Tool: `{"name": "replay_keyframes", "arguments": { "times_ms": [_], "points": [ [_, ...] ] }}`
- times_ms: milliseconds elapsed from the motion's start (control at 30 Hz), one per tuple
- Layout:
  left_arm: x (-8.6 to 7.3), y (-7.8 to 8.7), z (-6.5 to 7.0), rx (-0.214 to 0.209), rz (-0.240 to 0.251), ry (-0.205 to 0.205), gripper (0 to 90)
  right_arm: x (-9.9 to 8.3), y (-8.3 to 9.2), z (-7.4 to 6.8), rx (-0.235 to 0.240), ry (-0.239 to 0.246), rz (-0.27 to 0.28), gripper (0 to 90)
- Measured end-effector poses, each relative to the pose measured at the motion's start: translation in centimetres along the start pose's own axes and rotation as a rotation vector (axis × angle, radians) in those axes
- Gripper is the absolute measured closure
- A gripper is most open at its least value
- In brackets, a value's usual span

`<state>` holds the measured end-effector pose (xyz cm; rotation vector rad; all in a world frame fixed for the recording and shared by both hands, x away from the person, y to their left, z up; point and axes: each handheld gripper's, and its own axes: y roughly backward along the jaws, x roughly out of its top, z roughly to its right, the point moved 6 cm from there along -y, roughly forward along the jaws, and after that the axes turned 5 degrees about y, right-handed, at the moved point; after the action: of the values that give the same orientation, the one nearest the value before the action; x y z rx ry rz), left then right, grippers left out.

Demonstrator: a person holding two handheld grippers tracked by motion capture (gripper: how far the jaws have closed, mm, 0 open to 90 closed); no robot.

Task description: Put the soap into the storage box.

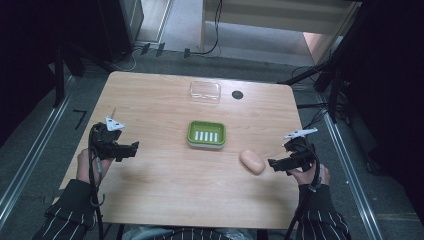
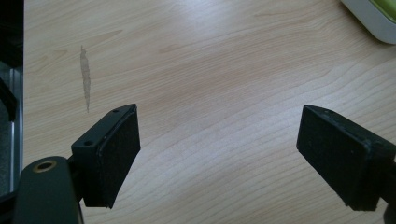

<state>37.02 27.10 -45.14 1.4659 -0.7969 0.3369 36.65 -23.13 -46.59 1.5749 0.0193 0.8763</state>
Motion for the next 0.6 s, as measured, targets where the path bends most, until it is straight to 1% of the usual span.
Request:
{"name": "replay_keyframes", "arguments": {
  "times_ms": [267, 367, 433, 467, 533, 600],
  "points": [
    [0.07, -0.19, 0.18, -0.007, -0.006, -0.008, 14.3, -0.09, -0.06, -0.24, 0.006, 0.021, -0.019, 0.0],
    [0.08, -0.13, 0.21, -0.007, -0.001, -0.006, 14.3, -0.01, -0.06, -0.38, -0.001, 0.026, -0.024, 0.0],
    [-0.12, -0.18, 0.2, -0.01, -0.009, -0.009, 14.3, 0.1, -0.05, -0.37, 0.003, 0.035, -0.021, 0.0],
    [-0.19, -0.14, 0.14, -0.009, -0.01, -0.008, 14.3, 0.17, -0.03, -0.41, 0.003, 0.03, -0.019, 0.0],
    [-0.28, 0.01, -0.02, -0.005, -0.003, -0.002, 14.3, 0.38, 0.02, -0.47, 0.001, 0.037, -0.019, 0.2],
    [-0.38, 0.12, -0.18, -0.003, -0.007, 0.002, 14.3, 0.54, 0.07, -0.54, 0.004, 0.043, -0.021, 0.2]
  ]
}}
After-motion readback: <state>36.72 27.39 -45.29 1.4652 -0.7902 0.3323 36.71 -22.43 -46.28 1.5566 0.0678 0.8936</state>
